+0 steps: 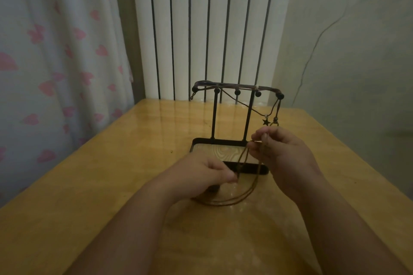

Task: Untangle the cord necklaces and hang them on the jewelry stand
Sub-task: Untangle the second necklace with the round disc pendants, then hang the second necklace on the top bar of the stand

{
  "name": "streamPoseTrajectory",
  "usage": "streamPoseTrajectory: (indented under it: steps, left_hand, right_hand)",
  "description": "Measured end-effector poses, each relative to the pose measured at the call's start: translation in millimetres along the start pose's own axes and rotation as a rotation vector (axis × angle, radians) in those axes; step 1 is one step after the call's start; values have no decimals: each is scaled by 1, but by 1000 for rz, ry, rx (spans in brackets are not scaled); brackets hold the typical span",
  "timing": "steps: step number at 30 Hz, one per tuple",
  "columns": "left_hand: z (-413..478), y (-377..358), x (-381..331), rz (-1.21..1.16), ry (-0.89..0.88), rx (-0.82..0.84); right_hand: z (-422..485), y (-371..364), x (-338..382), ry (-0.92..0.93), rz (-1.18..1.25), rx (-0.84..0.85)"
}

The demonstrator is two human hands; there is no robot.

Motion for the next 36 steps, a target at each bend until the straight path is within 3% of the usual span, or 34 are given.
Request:
streamPoseTrajectory:
  steps: [3, 5, 12, 16, 20, 24, 26, 28, 36]
  left_hand:
    - [1, 15, 1, 57, 48, -291]
    - [2, 19, -3, 69, 29, -387]
    - [15, -4, -6, 81, -90, -213]
    - [9, 6, 0, -197, -61, -289]
    - [3, 22, 9, -467, -104, -503]
    - [-9, 39, 16, -822, -272, -735]
    - [-10, 41, 18, -913, -314, -712]
    - [-9, 43, 20, -877, -265, -686]
    - [8, 40, 15, -817, -106, -382]
  right_hand:
    - [1, -9, -3, -29, 226, 71]
    - [0, -14, -3, -35, 282, 98]
    - [-2, -27, -9, -67, 340, 219]
    - [-3, -18, -13, -124, 267, 124]
    - [0, -6, -16, -157, 100, -3]
    - [-6, -18, -4, -67, -521, 90]
    - [-7, -27, 0, 31, -760, 122]
    - [-7, -30, 2, 75, -841, 101]
    - [2, -32, 19, 117, -703, 42]
Point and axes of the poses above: each hand's wrist, its own z-axis towards the middle knuckle, its own y-axis out of the back of the hand, x = y × z, the point moved 7 cm from there along z, towards the middle knuckle, and after that the axes turned 12 degrees about x, right-handed, at the moved point
